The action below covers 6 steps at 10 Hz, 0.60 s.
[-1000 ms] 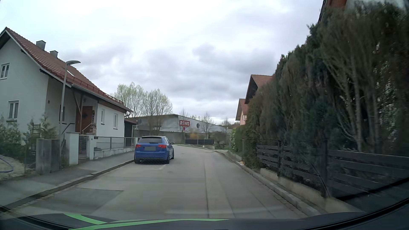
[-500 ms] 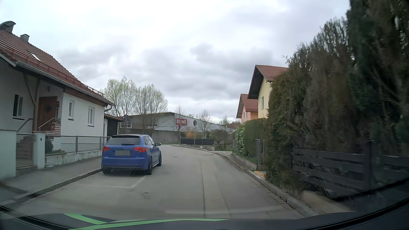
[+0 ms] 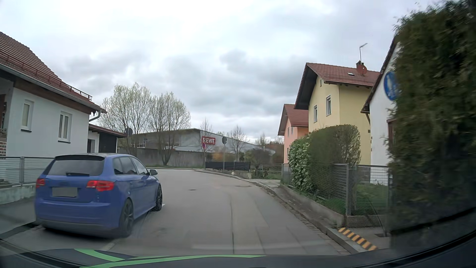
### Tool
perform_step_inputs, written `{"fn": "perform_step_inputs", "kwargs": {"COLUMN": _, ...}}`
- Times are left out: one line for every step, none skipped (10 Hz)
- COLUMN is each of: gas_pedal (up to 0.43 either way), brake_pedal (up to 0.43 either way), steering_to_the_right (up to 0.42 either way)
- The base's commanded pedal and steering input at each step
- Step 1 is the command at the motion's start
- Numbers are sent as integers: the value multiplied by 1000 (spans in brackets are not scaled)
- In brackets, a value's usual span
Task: Follow the waypoints while adhering to traffic rules and regulations
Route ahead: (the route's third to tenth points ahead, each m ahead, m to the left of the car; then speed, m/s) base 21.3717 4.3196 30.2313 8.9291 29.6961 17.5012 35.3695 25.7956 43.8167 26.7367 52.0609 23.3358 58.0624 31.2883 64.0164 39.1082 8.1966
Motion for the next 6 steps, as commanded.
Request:
{"fn": "perform_step_inputs", "kwargs": {"gas_pedal": 0, "brake_pedal": 0, "steering_to_the_right": -1}}
{"fn": "perform_step_inputs", "kwargs": {"gas_pedal": 0, "brake_pedal": 0, "steering_to_the_right": -1}}
{"fn": "perform_step_inputs", "kwargs": {"gas_pedal": 0, "brake_pedal": 0, "steering_to_the_right": -2}}
{"fn": "perform_step_inputs", "kwargs": {"gas_pedal": 0, "brake_pedal": 0, "steering_to_the_right": -8}}
{"fn": "perform_step_inputs", "kwargs": {"gas_pedal": 0, "brake_pedal": 0, "steering_to_the_right": -15}}
{"fn": "perform_step_inputs", "kwargs": {"gas_pedal": 0, "brake_pedal": 0, "steering_to_the_right": -25}}
